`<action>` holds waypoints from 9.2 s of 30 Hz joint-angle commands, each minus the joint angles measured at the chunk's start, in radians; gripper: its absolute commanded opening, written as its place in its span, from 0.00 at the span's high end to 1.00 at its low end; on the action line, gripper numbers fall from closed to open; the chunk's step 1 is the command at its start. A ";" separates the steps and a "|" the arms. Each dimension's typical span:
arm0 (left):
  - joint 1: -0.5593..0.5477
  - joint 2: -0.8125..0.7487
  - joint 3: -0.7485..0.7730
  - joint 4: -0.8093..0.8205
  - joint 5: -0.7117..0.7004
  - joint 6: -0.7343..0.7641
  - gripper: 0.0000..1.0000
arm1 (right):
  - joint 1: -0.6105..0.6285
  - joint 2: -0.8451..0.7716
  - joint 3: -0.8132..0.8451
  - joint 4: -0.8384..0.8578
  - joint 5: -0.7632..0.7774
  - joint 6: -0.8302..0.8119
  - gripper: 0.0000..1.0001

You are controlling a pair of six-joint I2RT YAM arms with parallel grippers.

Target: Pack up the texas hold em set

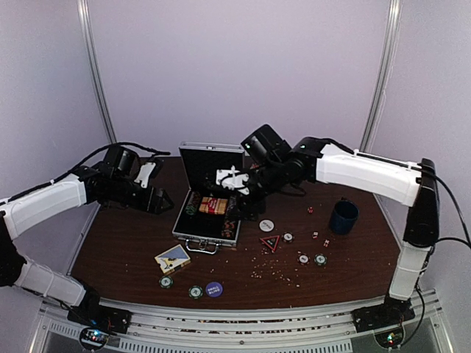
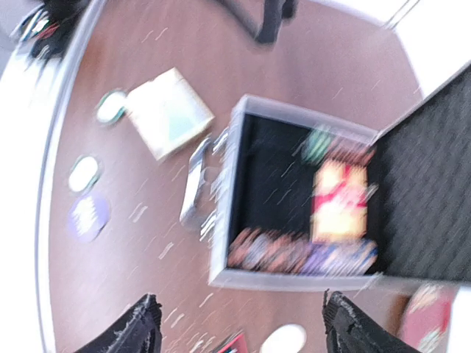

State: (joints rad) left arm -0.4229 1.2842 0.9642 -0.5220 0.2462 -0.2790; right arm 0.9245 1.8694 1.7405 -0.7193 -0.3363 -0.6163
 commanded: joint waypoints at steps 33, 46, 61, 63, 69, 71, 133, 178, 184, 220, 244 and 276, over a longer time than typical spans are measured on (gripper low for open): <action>-0.322 0.430 0.130 -0.331 -0.305 0.137 0.15 | -0.308 -0.508 -0.928 0.262 -0.230 0.055 0.20; -0.342 0.471 0.112 -0.356 -0.258 0.112 0.24 | -0.307 -0.485 -0.924 0.245 -0.238 0.044 0.20; -0.376 0.507 0.130 -0.420 -0.264 0.092 0.29 | -0.308 -0.463 -0.915 0.229 -0.250 0.037 0.20; -0.379 0.505 0.153 -0.427 -0.268 0.092 0.33 | -0.308 -0.466 -0.918 0.231 -0.250 0.036 0.20; -0.468 0.489 0.286 -0.459 -0.307 0.170 0.37 | -0.308 -0.463 -0.916 0.225 -0.260 0.033 0.20; -0.517 0.478 0.329 -0.455 -0.372 0.217 0.37 | -0.308 -0.463 -0.914 0.224 -0.266 0.034 0.20; -0.398 0.474 0.420 -0.125 -0.538 0.985 0.21 | -0.308 -0.424 -0.908 0.162 -0.264 -0.023 0.21; -0.379 0.748 0.542 -0.016 -0.495 0.565 0.83 | -0.317 -0.412 -0.916 0.181 -0.207 -0.011 0.23; -0.366 0.642 0.507 -0.053 -0.577 0.507 0.81 | -0.317 -0.414 -0.912 0.180 -0.215 -0.010 0.23; -0.223 -0.145 -0.153 0.696 -0.465 0.268 0.02 | -0.198 0.119 -0.289 -0.101 -0.022 -0.273 0.15; -0.215 -0.158 -0.212 0.765 -0.579 0.408 0.02 | -0.160 0.195 -0.265 -0.121 0.070 -0.356 0.23; -0.190 -0.302 -0.213 0.740 -0.802 0.431 0.02 | -0.093 0.341 0.255 0.006 0.173 -0.033 0.57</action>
State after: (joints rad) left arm -0.6228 1.0107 0.7387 0.1719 -0.5030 0.1360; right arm 0.8040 2.1147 1.9156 -0.7448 -0.2245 -0.7330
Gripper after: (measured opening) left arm 0.978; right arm 0.598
